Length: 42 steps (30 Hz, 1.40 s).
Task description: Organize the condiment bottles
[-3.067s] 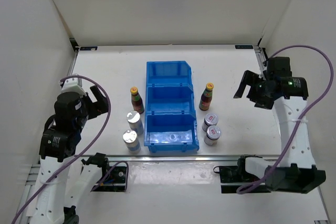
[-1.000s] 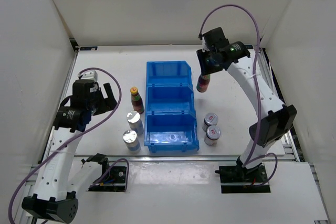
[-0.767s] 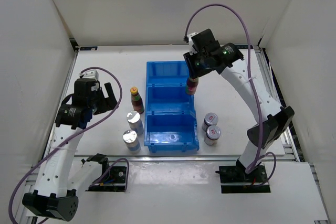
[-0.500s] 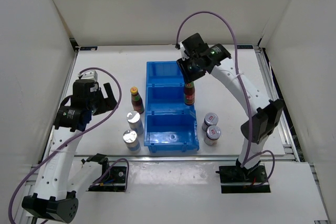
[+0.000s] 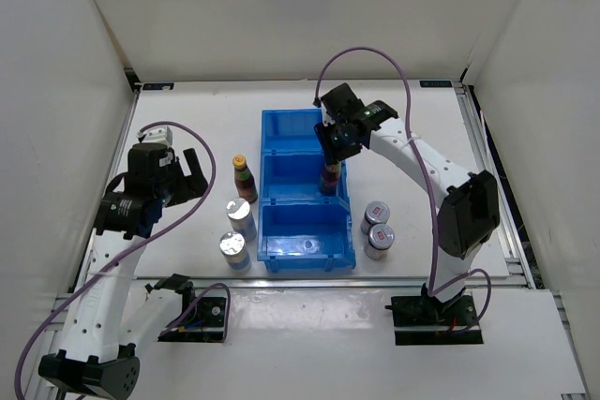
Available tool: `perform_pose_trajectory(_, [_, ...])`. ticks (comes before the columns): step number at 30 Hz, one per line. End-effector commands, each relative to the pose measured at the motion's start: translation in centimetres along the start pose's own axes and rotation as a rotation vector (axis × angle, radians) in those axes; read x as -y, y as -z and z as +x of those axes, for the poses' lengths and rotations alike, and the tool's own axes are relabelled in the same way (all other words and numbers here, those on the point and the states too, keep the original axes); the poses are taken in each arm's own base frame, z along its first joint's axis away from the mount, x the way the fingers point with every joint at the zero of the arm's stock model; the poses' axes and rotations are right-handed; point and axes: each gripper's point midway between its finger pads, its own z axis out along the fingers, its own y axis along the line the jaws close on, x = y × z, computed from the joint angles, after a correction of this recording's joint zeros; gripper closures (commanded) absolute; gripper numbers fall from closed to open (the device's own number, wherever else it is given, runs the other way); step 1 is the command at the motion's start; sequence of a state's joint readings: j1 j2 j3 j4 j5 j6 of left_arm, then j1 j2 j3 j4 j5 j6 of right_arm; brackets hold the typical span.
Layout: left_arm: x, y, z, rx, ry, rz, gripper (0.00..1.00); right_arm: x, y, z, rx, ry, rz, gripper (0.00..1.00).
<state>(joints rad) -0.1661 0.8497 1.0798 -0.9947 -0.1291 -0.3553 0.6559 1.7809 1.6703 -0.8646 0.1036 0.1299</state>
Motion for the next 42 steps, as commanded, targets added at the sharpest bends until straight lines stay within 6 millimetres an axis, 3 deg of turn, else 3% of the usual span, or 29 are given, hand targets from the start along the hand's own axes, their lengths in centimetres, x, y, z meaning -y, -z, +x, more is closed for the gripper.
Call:
perform_pose_trajectory(1, [-0.1, 0.6, -0.6, 0.027, -0.013, -0.003, 0.00, -0.4, 1.4, -0.7, 0.038, -0.020, -0.018, 0.56])
perform_pose_trajectory(4, [-0.1, 0.3, -0.5, 0.018, -0.014, -0.006, 0.00, 0.2, 2.2, -1.2, 0.048, -0.012, 0.014, 0.17])
perform_pose_trajectory(6, [-0.1, 0.1, -0.4, 0.008, -0.015, -0.010, 0.00, 0.8, 4.2, -2.3, 0.096, -0.016, 0.047, 0.00])
perform_pose_trajectory(12, [-0.2, -0.8, -0.5, -0.020, -0.020, -0.033, 0.00, 2.2, 9.1, -6.0, 0.258, -0.005, 0.136, 0.00])
perform_pose_trajectory(13, [0.6, -1.1, -1.0, -0.020, -0.019, -0.005, 0.00, 2.4, 10.3, -6.9, 0.296, 0.001, 0.142, 0.00])
perform_pose_trajectory(16, [3.3, -1.6, -2.8, 0.002, -0.050, 0.124, 0.00, 2.6, 11.4, -7.5, 0.327, 0.004, 0.151, 0.00])
perform_pose_trajectory(21, [5.9, -3.4, -4.1, 0.017, -0.084, 0.238, 0.00, 3.0, 11.2, -5.9, 0.272, 0.011, 0.168, 0.00])
perform_pose_trajectory(28, [8.2, -7.2, -3.0, -0.059, -0.153, 0.282, 0.00, 3.4, 11.8, -4.0, 0.260, 0.003, 0.177, 0.00])
perform_pose_trajectory(33, [10.2, -8.8, -3.2, -0.085, -0.205, 0.282, 0.00, 4.9, 11.5, -2.0, 0.224, -0.029, 0.202, 0.00])
perform_pose_trajectory(42, [10.9, -10.5, -2.9, -0.106, -0.209, 0.262, 0.00, 7.2, 12.0, -0.2, 0.209, -0.077, 0.230, 0.00])
